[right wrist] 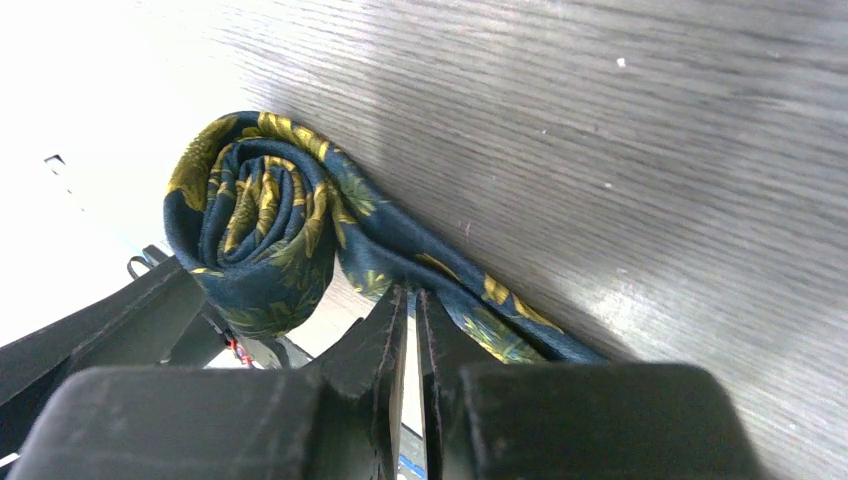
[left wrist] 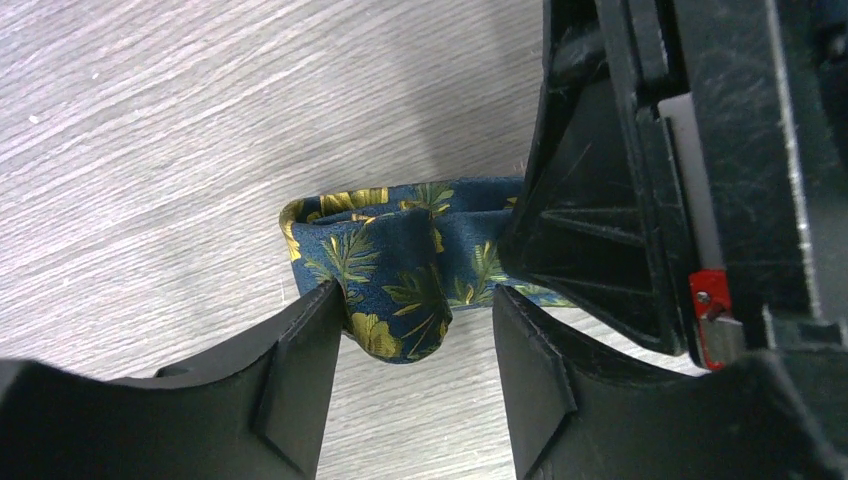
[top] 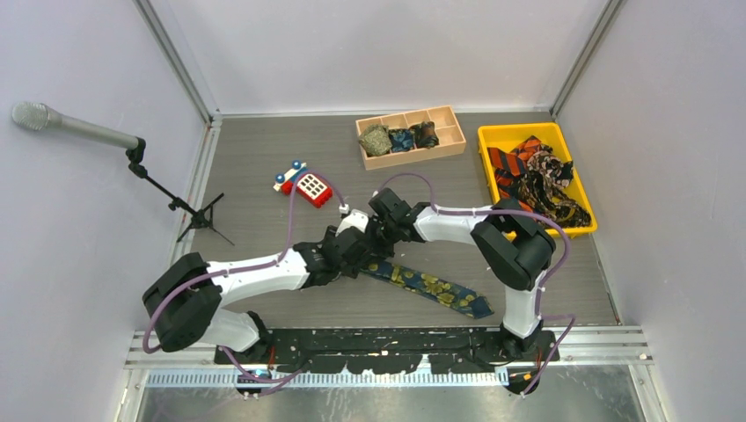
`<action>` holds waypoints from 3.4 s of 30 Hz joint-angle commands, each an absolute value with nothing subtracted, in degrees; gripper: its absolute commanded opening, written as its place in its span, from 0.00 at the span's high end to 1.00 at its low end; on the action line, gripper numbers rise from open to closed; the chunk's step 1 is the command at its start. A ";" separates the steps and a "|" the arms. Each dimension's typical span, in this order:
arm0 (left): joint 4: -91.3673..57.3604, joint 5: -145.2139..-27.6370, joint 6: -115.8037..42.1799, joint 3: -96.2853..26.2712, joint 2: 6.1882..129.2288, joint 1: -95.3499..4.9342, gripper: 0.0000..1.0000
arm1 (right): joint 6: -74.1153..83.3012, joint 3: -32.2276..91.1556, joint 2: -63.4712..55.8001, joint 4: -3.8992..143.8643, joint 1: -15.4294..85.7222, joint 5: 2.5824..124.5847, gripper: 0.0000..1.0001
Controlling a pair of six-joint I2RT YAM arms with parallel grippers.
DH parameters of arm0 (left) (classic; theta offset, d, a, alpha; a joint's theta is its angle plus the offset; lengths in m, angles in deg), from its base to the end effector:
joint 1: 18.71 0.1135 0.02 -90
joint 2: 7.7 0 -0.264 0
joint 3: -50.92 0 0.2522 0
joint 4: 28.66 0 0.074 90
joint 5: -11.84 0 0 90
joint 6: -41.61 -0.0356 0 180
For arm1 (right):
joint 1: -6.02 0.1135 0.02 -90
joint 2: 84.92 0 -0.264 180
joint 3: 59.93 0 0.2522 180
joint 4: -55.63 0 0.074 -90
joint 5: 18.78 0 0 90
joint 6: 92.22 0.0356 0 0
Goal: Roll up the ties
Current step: Roll the tie at the center of the board.
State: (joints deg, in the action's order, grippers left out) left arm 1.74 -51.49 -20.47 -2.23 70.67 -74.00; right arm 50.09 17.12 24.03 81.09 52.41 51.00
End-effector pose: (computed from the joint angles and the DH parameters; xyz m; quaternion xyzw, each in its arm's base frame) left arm 0.1582 -0.2003 0.1773 0.1537 0.9193 -0.0262 0.3613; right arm 0.2517 0.2820 0.1395 -0.0005 0.9461 0.3196 0.0524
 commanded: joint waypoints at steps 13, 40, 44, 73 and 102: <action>12.15 -58.50 -25.57 -7.95 67.54 -74.52 0.45 | 46.92 21.00 16.90 87.02 51.88 53.01 0.86; 12.14 -65.68 -25.54 -11.41 68.66 -71.92 0.66 | 46.05 18.97 11.41 88.36 49.67 53.47 0.86; 10.79 -68.16 -25.65 -10.78 68.90 -70.21 0.68 | 46.03 18.76 10.44 88.64 49.47 53.43 0.86; 7.50 -81.06 -26.34 -7.06 66.93 -61.29 0.86 | 51.14 17.62 17.45 78.60 51.69 47.28 0.86; 9.00 -76.51 -24.68 -5.71 64.99 -61.16 0.85 | 51.98 16.24 20.32 77.02 52.84 47.84 0.86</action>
